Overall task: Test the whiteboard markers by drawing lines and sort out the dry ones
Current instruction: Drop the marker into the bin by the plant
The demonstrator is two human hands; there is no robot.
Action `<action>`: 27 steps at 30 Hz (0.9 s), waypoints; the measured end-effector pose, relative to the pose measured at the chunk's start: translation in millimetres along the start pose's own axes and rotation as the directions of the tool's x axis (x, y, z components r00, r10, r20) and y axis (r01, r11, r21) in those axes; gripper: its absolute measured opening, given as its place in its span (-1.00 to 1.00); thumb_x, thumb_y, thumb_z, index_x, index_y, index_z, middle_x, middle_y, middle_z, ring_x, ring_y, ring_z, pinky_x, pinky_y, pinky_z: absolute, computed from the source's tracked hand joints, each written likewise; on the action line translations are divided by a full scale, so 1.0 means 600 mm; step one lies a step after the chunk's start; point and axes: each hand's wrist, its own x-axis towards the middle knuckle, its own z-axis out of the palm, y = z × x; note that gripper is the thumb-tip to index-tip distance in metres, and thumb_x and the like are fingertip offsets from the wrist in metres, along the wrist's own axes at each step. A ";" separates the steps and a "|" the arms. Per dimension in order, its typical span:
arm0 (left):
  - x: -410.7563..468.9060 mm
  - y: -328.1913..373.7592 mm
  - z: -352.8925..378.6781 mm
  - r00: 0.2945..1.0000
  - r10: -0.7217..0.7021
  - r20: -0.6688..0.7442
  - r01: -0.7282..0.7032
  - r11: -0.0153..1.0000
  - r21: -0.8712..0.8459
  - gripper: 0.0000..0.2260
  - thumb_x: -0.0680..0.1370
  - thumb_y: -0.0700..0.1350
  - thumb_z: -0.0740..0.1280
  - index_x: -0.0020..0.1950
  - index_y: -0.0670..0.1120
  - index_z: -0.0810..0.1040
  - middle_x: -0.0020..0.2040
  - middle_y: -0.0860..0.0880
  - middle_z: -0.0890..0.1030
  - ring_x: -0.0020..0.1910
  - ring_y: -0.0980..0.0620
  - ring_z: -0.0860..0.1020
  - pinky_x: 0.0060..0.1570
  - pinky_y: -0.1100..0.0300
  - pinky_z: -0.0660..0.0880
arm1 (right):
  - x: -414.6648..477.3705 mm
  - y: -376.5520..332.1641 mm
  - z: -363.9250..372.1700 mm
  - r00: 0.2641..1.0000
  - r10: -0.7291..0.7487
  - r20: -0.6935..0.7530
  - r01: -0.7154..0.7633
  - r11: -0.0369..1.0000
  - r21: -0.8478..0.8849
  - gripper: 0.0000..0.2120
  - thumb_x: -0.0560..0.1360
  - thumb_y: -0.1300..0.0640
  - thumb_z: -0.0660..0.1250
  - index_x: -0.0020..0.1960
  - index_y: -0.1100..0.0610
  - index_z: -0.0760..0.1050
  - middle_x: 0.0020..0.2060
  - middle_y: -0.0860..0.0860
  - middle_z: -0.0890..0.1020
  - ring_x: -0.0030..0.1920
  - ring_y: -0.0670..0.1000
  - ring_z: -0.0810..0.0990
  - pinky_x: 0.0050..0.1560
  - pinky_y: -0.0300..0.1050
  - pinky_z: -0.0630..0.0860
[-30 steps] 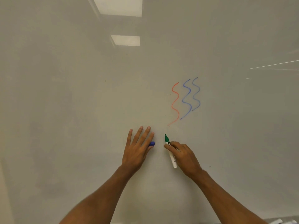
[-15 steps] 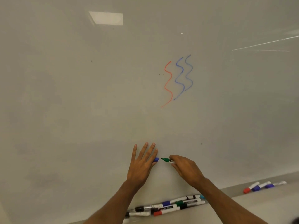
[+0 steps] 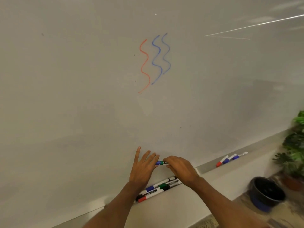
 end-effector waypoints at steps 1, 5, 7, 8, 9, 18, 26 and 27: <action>0.001 0.009 0.006 1.000 0.015 0.009 -0.015 1.000 -0.017 -0.61 0.30 -0.02 0.61 0.08 -0.05 0.67 -0.03 -0.01 0.70 0.03 -0.05 0.66 0.40 -0.23 0.09 | -0.011 0.004 0.003 1.000 0.025 0.009 -0.025 1.000 0.009 -0.66 0.32 0.20 0.56 0.05 0.05 0.58 -0.14 -0.03 0.66 -0.27 -0.06 0.63 -0.35 -0.19 0.58; 0.007 0.056 0.032 0.991 0.061 0.121 -0.053 0.996 -0.067 -0.72 0.30 -0.03 0.63 -0.07 -0.01 0.66 -0.26 0.05 0.65 -0.21 0.05 0.63 0.50 -0.13 -0.07 | -0.066 0.022 0.000 0.990 0.141 0.028 -0.142 0.990 0.010 -0.62 0.31 0.27 0.53 0.09 0.07 0.58 -0.08 -0.01 0.67 -0.19 -0.02 0.64 -0.23 -0.14 0.61; 0.014 0.084 0.043 0.976 0.092 0.199 -0.076 0.993 -0.087 -0.67 0.24 -0.06 0.65 -0.06 0.00 0.66 -0.26 0.06 0.65 -0.22 0.06 0.62 0.49 -0.14 -0.02 | -0.095 0.028 -0.012 0.978 0.210 0.000 -0.210 0.977 0.034 -0.61 0.27 0.33 0.52 0.07 0.10 0.60 -0.10 0.01 0.68 -0.19 -0.02 0.65 -0.20 -0.17 0.60; 0.018 0.098 0.049 0.968 0.116 0.222 -0.096 0.991 -0.097 -0.62 0.20 -0.09 0.66 -0.05 -0.01 0.65 -0.25 0.07 0.65 -0.22 0.06 0.63 0.47 -0.15 0.02 | -0.109 0.034 -0.016 0.971 0.238 -0.021 -0.237 0.970 0.044 -0.60 0.25 0.37 0.52 0.05 0.11 0.61 -0.11 0.02 0.69 -0.19 -0.01 0.65 -0.20 -0.17 0.60; 0.023 0.114 0.055 0.961 0.142 0.238 -0.118 0.987 -0.110 -0.57 0.16 -0.10 0.67 -0.03 -0.01 0.65 -0.25 0.07 0.65 -0.22 0.06 0.63 0.44 -0.15 0.06 | -0.124 0.043 -0.019 0.964 0.264 -0.036 -0.262 0.964 0.055 -0.61 0.25 0.39 0.51 0.03 0.13 0.62 -0.12 0.03 0.69 -0.18 0.00 0.66 -0.20 -0.17 0.60; 0.081 0.303 0.087 0.935 0.284 0.210 -0.233 0.943 -0.237 -0.72 0.26 -0.04 0.65 -0.13 0.05 0.64 -0.30 0.10 0.65 -0.34 0.10 0.60 0.19 0.00 0.21 | -0.262 0.153 -0.061 0.862 0.502 0.066 -0.505 0.863 0.030 -0.73 0.45 0.34 0.38 0.09 0.10 0.61 -0.06 0.02 0.67 -0.06 -0.04 0.63 -0.05 -0.26 0.52; 0.135 0.491 0.149 0.897 0.317 0.307 -0.215 0.921 -0.325 -0.84 0.52 -0.04 0.44 0.09 0.03 0.62 -0.12 0.04 0.68 -0.13 0.02 0.63 0.32 -0.05 0.11 | -0.398 0.277 -0.131 0.772 0.588 0.240 -0.585 0.806 -0.093 -0.69 0.57 0.19 0.27 0.29 0.03 0.49 0.15 -0.01 0.60 0.10 -0.04 0.56 0.11 -0.26 0.42; 0.143 0.516 0.155 0.890 0.333 0.311 -0.221 0.913 -0.343 -0.84 0.52 -0.03 0.43 0.09 0.03 0.63 -0.11 0.03 0.69 -0.11 0.02 0.64 0.31 -0.03 0.03 | -0.417 0.291 -0.139 0.755 0.607 0.248 -0.601 0.792 -0.108 -0.69 0.57 0.18 0.28 0.30 0.02 0.48 0.15 -0.01 0.60 0.09 -0.03 0.56 0.10 -0.24 0.43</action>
